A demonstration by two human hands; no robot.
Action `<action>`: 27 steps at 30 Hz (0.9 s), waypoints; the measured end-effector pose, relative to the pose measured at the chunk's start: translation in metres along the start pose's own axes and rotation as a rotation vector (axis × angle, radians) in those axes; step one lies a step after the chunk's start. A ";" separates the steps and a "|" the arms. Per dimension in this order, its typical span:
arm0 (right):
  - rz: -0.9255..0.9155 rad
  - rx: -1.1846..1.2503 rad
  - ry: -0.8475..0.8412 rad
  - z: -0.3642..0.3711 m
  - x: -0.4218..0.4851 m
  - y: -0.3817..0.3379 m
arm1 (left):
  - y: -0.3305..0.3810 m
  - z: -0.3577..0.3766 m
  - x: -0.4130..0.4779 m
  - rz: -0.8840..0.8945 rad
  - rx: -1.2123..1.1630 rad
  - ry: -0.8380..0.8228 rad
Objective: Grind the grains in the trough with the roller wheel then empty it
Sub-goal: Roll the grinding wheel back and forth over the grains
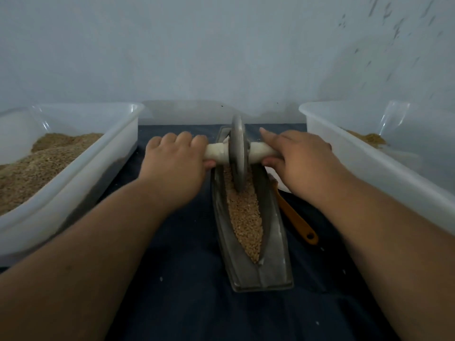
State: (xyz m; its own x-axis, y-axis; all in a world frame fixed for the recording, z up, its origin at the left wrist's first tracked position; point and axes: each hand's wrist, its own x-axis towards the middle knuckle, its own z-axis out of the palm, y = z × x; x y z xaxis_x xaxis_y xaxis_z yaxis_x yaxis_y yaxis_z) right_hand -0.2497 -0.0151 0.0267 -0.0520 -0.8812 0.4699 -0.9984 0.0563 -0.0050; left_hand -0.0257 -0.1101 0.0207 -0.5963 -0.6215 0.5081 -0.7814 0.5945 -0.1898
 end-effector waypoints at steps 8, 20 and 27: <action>0.002 -0.051 0.038 0.001 0.001 -0.005 | -0.002 0.012 0.000 -0.007 -0.082 0.014; -0.171 0.067 -0.510 -0.069 -0.026 0.005 | -0.006 -0.075 -0.019 0.088 -0.328 -0.652; -0.060 0.161 -0.293 -0.029 -0.008 0.006 | -0.012 -0.038 -0.005 0.062 -0.264 -0.412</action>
State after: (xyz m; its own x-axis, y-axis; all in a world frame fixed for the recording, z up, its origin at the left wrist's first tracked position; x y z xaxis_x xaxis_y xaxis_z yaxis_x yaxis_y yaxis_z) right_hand -0.2543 0.0060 0.0480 0.0264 -0.9794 0.2001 -0.9893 -0.0544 -0.1355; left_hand -0.0062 -0.0943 0.0525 -0.7049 -0.6994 0.1183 -0.7007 0.7125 0.0374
